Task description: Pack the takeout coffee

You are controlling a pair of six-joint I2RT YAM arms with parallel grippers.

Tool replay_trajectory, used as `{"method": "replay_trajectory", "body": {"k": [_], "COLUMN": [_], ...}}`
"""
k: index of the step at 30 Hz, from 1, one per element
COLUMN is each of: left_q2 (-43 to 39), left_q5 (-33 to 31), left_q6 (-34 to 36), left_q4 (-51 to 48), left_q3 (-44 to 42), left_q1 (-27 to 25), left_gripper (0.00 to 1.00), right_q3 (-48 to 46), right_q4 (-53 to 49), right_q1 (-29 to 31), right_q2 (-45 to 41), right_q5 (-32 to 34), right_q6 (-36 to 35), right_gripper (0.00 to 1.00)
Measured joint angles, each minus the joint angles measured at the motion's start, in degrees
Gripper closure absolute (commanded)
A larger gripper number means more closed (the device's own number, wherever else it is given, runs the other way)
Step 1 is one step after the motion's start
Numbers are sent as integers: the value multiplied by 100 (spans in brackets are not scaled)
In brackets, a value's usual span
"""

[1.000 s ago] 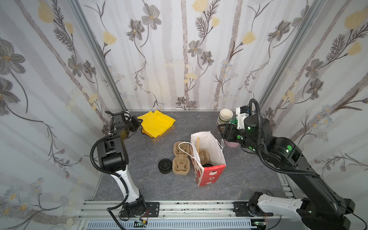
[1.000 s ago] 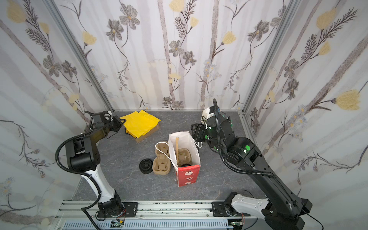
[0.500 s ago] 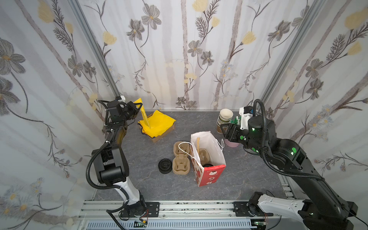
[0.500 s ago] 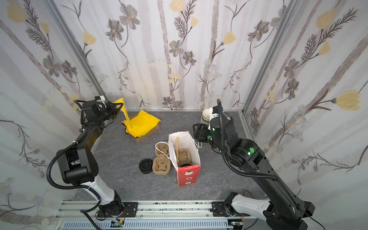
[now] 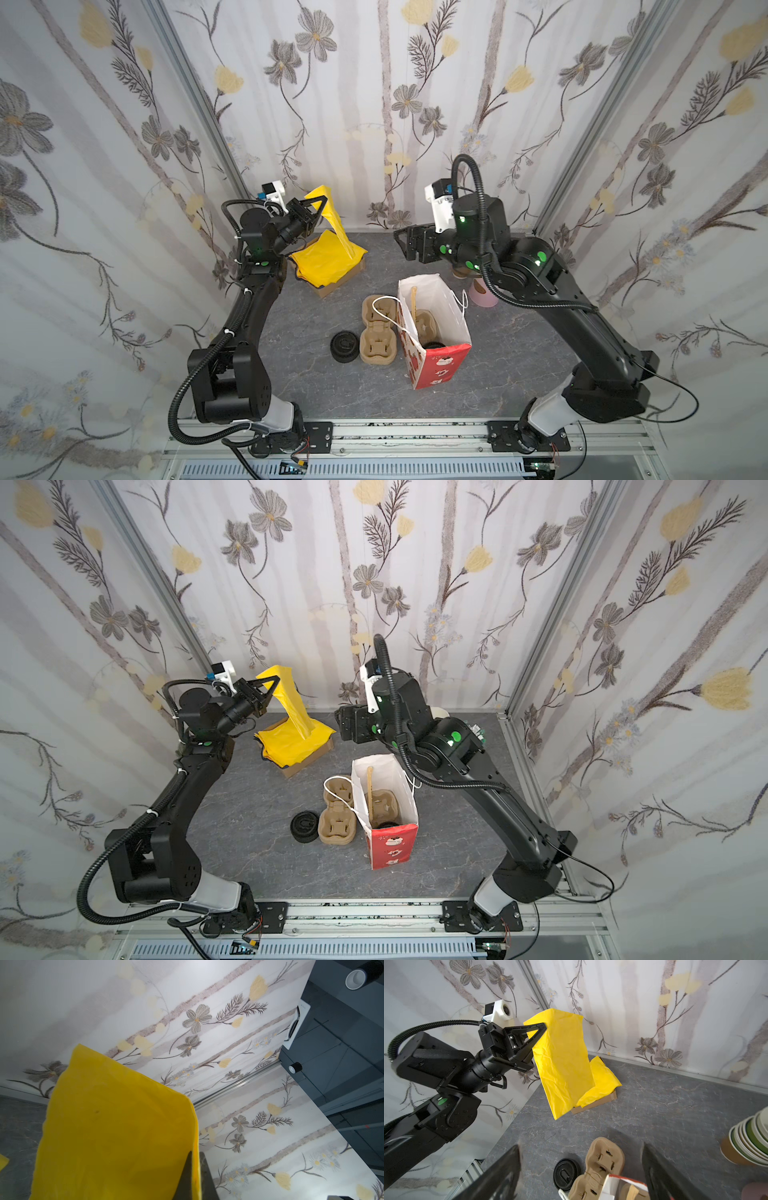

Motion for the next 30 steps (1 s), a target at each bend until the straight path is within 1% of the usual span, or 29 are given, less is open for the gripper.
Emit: {"method": "replay_trajectory", "body": {"k": [3,7,11,14,16,19,24,27,30], "left_q2": [-127,-245,-369,-474,-551,-656,-789,-811,-828], "left_q5": [-11,-22,-26,-72,-133,-319,-680,-863,-1019], "left_q6": [-105,-164,-210,-273,-317,-402,-468,-527,-573], "left_q4": [144,232,258,260,262,267,278,284,275], "left_q3": [66,146,162,160,129,63,-26,-55,-55], "left_q1": [-330,-638,-896,-1034,-1080,-1139,-1283,-1340,-1375], "left_gripper": [100,100,100,100,100,100,100,100,100], "right_q3": [195,212,216,219,219,219,219,219,219], "right_q4": [151,363,533,595,597,625,887,1014,1110], "right_q1": [0,-11,-28,-26,-4,52,221,352,474], "right_q2": [343,577,708,789,839,876,879,879,879], "right_q5": [-431,-1025,-1147,-1126,-1056,-774,-140,243,634], "right_q6": [-157,-249,-328,-354,-356,-402,-555,-708,-837], "right_gripper": [0,0,1,8,12,17,20,28,32]}}
